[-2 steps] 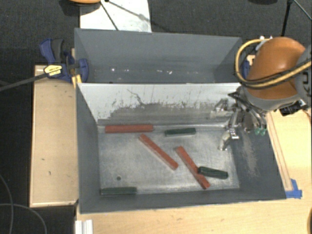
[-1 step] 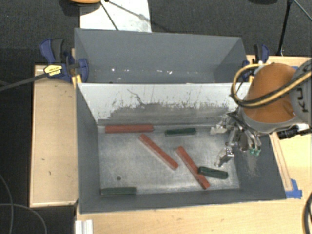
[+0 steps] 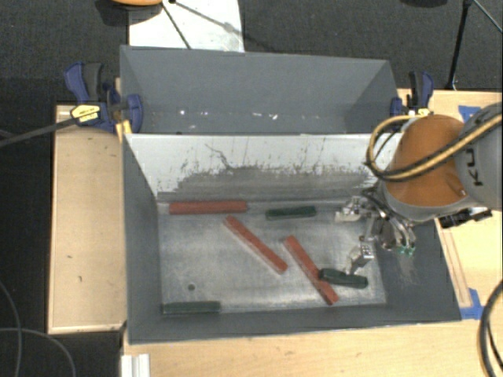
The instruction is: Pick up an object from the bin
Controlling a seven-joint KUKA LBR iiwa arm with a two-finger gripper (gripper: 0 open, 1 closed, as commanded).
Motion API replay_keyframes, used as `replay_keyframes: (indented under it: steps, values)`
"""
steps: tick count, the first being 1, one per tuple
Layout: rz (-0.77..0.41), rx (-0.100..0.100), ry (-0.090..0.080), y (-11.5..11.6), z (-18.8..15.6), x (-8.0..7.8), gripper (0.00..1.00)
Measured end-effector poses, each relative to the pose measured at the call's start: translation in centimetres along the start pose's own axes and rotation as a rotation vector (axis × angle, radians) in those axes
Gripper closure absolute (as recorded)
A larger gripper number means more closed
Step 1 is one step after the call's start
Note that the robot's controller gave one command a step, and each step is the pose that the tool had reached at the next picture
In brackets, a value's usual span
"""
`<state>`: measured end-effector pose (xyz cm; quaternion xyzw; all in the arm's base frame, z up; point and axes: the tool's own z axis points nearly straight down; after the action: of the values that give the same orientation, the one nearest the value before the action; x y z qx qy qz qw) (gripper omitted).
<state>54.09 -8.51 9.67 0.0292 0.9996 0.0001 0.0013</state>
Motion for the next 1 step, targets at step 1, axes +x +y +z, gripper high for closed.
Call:
replay_keyframes:
  steps: [1]
  values:
    - [-0.008,0.001,-0.018,-1.29,1.2,2.05,0.0]
